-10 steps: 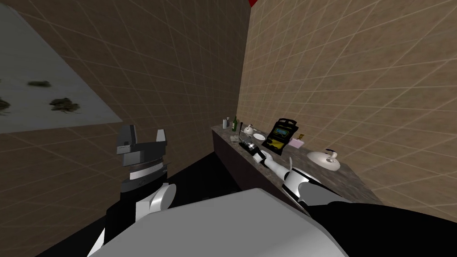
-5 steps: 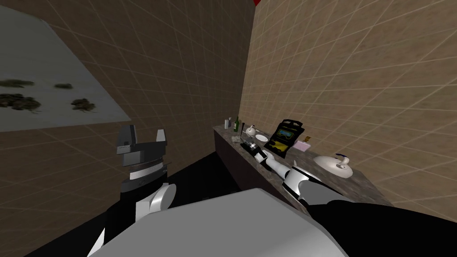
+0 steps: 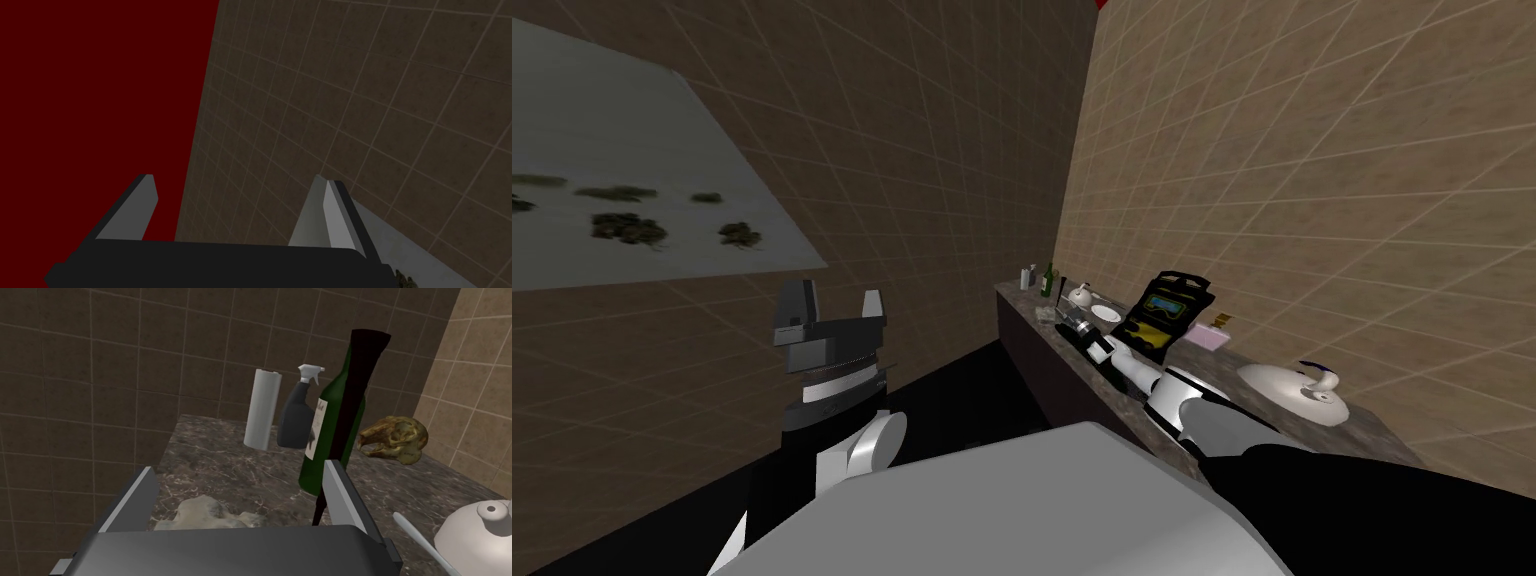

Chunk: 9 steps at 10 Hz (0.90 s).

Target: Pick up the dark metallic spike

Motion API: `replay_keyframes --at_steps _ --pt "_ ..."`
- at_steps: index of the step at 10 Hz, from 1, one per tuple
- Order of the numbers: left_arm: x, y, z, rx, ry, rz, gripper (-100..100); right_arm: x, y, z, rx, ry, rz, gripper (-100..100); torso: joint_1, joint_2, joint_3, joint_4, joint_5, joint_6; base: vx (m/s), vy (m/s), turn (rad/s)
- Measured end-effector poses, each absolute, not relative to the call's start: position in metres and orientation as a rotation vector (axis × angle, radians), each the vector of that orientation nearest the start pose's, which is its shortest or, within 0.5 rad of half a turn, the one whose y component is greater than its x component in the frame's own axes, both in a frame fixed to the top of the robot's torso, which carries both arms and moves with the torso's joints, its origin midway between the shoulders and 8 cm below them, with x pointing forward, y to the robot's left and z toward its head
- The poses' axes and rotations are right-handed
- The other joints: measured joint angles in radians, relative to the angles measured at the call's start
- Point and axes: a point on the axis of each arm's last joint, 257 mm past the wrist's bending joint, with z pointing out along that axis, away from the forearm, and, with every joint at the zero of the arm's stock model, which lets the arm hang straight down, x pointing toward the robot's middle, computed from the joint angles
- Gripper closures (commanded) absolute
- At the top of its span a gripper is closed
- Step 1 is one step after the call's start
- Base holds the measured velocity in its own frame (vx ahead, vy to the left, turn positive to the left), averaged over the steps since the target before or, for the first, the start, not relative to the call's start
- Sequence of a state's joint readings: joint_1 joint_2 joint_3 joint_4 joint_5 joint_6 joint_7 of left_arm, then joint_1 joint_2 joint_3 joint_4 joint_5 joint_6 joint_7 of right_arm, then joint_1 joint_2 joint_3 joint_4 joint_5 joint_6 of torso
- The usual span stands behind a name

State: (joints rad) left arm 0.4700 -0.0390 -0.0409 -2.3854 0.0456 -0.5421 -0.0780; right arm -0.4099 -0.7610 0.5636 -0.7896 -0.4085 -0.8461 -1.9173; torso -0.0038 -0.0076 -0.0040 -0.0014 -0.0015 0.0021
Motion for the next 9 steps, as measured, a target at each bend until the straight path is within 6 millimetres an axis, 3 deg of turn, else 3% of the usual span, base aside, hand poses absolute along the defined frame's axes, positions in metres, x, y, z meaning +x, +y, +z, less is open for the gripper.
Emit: replay_keyframes --at_steps 9 --pt "0.313 0.269 0.086 -0.553 0.444 -1.341 0 0.576 -0.42 -0.204 -1.983 -0.327 -2.226 -100 0.0 -0.002 -0.001 0.0 0.0 0.0 0.038 -0.028 0.101"
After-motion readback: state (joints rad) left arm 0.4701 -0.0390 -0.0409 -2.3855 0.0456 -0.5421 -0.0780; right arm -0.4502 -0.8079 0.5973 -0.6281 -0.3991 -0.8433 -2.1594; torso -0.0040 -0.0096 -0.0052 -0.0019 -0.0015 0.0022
